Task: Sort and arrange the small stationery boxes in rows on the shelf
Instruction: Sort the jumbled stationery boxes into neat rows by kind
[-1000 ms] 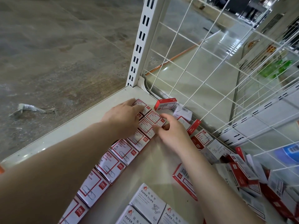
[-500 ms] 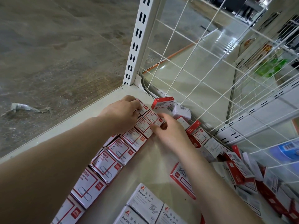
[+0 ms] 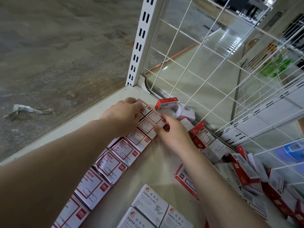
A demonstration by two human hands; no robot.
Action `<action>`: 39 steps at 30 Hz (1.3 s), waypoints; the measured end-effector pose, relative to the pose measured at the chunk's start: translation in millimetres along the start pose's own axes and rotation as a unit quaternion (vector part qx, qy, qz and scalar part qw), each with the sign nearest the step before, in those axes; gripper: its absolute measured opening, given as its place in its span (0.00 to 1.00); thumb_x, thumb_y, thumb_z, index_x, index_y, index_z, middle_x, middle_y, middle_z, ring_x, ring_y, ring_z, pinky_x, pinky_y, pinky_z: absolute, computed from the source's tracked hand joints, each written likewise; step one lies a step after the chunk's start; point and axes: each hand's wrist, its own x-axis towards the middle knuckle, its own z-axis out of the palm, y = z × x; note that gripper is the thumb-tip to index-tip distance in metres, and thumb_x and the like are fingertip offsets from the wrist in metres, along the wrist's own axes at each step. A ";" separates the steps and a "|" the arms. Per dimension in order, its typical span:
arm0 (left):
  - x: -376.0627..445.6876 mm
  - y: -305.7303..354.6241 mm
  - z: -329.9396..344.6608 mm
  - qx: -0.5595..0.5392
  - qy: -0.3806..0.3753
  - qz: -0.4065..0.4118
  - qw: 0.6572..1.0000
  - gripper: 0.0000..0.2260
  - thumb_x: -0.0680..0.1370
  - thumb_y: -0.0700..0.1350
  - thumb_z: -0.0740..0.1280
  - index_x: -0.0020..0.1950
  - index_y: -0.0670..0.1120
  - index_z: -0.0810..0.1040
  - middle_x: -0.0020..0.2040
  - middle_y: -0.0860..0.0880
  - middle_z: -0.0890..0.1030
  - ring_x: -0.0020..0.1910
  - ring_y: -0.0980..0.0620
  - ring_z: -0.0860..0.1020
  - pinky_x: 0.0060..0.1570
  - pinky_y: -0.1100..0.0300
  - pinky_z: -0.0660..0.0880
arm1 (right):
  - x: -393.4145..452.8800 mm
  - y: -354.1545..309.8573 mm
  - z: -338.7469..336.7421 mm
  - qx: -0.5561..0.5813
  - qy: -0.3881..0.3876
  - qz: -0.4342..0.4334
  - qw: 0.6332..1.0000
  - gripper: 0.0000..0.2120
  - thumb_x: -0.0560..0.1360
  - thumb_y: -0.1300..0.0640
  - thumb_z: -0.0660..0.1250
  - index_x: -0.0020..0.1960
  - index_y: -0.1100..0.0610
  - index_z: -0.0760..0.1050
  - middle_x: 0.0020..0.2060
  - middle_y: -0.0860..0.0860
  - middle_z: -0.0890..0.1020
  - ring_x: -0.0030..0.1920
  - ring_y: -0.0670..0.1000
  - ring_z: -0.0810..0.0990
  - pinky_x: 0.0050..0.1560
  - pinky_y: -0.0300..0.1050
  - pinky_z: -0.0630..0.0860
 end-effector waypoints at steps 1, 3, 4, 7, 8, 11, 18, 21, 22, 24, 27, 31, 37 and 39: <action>-0.3 -0.6 0.1 -0.002 0.000 -0.001 1.000 0.17 0.81 0.49 0.53 0.70 0.56 0.66 0.73 0.52 0.61 0.69 0.48 0.64 0.64 0.52 0.66 | 0.0 0.3 0.4 -0.001 0.000 -0.001 1.000 0.18 0.77 0.53 0.63 0.67 0.51 0.70 0.54 0.47 0.79 0.51 0.46 0.76 0.48 0.37 0.69; -0.1 -0.6 0.0 -0.007 0.000 -0.004 1.000 0.17 0.81 0.49 0.53 0.70 0.56 0.66 0.73 0.53 0.61 0.69 0.49 0.64 0.64 0.51 0.66 | 0.9 1.5 0.8 -0.003 -0.001 -0.001 1.000 0.18 0.77 0.53 0.62 0.67 0.51 0.70 0.55 0.48 0.79 0.51 0.47 0.77 0.48 0.37 0.70; -0.2 -0.4 -0.2 -0.008 -0.002 -0.006 1.000 0.17 0.81 0.49 0.53 0.70 0.56 0.66 0.73 0.53 0.60 0.69 0.49 0.64 0.65 0.51 0.66 | 1.4 2.0 1.1 -0.003 0.000 -0.001 1.000 0.18 0.77 0.53 0.62 0.67 0.51 0.70 0.55 0.48 0.79 0.51 0.47 0.77 0.49 0.38 0.70; -1.8 1.3 -0.1 0.025 -0.008 -0.004 1.000 0.18 0.81 0.50 0.53 0.72 0.57 0.63 0.75 0.52 0.57 0.72 0.48 0.60 0.67 0.50 0.63 | 1.1 1.9 2.0 -0.003 0.002 -0.001 1.000 0.19 0.77 0.53 0.63 0.68 0.50 0.69 0.56 0.49 0.78 0.54 0.49 0.77 0.54 0.41 0.72; -3.0 2.3 0.4 0.043 -0.007 0.000 0.999 0.19 0.81 0.50 0.53 0.73 0.57 0.61 0.76 0.52 0.55 0.74 0.48 0.57 0.69 0.50 0.60 | 0.3 1.4 2.2 -0.002 0.005 -0.001 1.000 0.19 0.77 0.53 0.63 0.68 0.50 0.69 0.57 0.50 0.78 0.55 0.49 0.76 0.55 0.42 0.72; -9.5 8.2 3.1 0.066 0.015 0.011 0.998 0.20 0.81 0.51 0.53 0.74 0.55 0.59 0.77 0.51 0.53 0.75 0.49 0.53 0.71 0.52 0.54 | -5.1 0.4 -0.4 0.000 0.026 0.004 1.000 0.22 0.77 0.53 0.63 0.70 0.51 0.66 0.56 0.49 0.77 0.57 0.49 0.75 0.55 0.41 0.70; -22.4 25.1 12.6 0.075 0.055 0.063 0.994 0.16 0.81 0.46 0.53 0.67 0.47 0.70 0.67 0.50 0.70 0.65 0.48 0.68 0.62 0.56 0.65 | -18.4 18.0 -16.0 -0.034 0.163 0.038 0.985 0.13 0.77 0.59 0.63 0.60 0.55 0.74 0.51 0.50 0.80 0.49 0.49 0.77 0.46 0.36 0.66; -27.8 33.3 16.3 0.093 0.047 0.077 0.992 0.15 0.80 0.45 0.53 0.65 0.47 0.71 0.64 0.49 0.72 0.63 0.48 0.69 0.60 0.56 0.66 | -23.7 23.0 -28.3 -0.045 0.199 0.047 0.978 0.09 0.76 0.60 0.64 0.55 0.56 0.76 0.45 0.48 0.78 0.43 0.48 0.75 0.39 0.36 0.64; -29.9 36.3 18.0 0.099 0.040 0.082 0.991 0.15 0.80 0.45 0.53 0.65 0.47 0.71 0.63 0.49 0.72 0.63 0.48 0.69 0.60 0.56 0.66 | -25.0 25.3 -31.8 -0.056 0.201 0.053 0.977 0.09 0.75 0.60 0.64 0.55 0.56 0.75 0.45 0.48 0.78 0.43 0.48 0.74 0.39 0.37 0.64; -34.0 41.4 21.9 0.114 0.030 0.096 0.988 0.15 0.80 0.45 0.53 0.64 0.48 0.71 0.62 0.50 0.71 0.62 0.48 0.68 0.60 0.57 0.65 | -26.7 31.3 -37.2 -0.074 0.195 0.063 0.976 0.12 0.74 0.61 0.64 0.57 0.55 0.76 0.47 0.52 0.79 0.44 0.51 0.75 0.41 0.40 0.66; -38.9 45.8 27.2 0.132 0.029 0.102 0.986 0.14 0.80 0.45 0.53 0.64 0.48 0.71 0.62 0.50 0.71 0.62 0.49 0.68 0.59 0.58 0.65 | -28.8 38.9 -40.8 -0.104 0.166 0.071 0.978 0.15 0.74 0.61 0.66 0.60 0.54 0.76 0.51 0.54 0.79 0.50 0.54 0.77 0.45 0.40 0.67; -45.0 49.2 29.0 0.122 0.024 0.098 0.987 0.16 0.81 0.46 0.52 0.66 0.48 0.69 0.63 0.50 0.70 0.62 0.49 0.68 0.59 0.56 0.66 | -30.0 43.5 -42.3 -0.099 0.141 0.073 0.982 0.13 0.73 0.62 0.68 0.57 0.54 0.76 0.49 0.54 0.79 0.48 0.53 0.76 0.43 0.39 0.65; -58.5 54.5 28.7 0.084 0.014 0.095 0.992 0.16 0.80 0.46 0.53 0.68 0.48 0.66 0.63 0.50 0.70 0.62 0.49 0.69 0.60 0.55 0.69 | -32.4 43.1 -44.2 -0.068 0.160 0.059 0.983 0.08 0.73 0.61 0.68 0.53 0.56 0.76 0.36 0.44 0.71 0.43 0.49 0.72 0.32 0.35 0.63; -62.0 58.4 28.9 0.079 0.014 0.098 0.992 0.17 0.80 0.46 0.53 0.69 0.49 0.65 0.64 0.50 0.70 0.62 0.50 0.68 0.61 0.54 0.68 | -35.9 42.0 -46.2 -0.060 0.181 0.051 0.980 0.07 0.74 0.61 0.68 0.52 0.55 0.76 0.39 0.46 0.73 0.43 0.48 0.73 0.29 0.28 0.64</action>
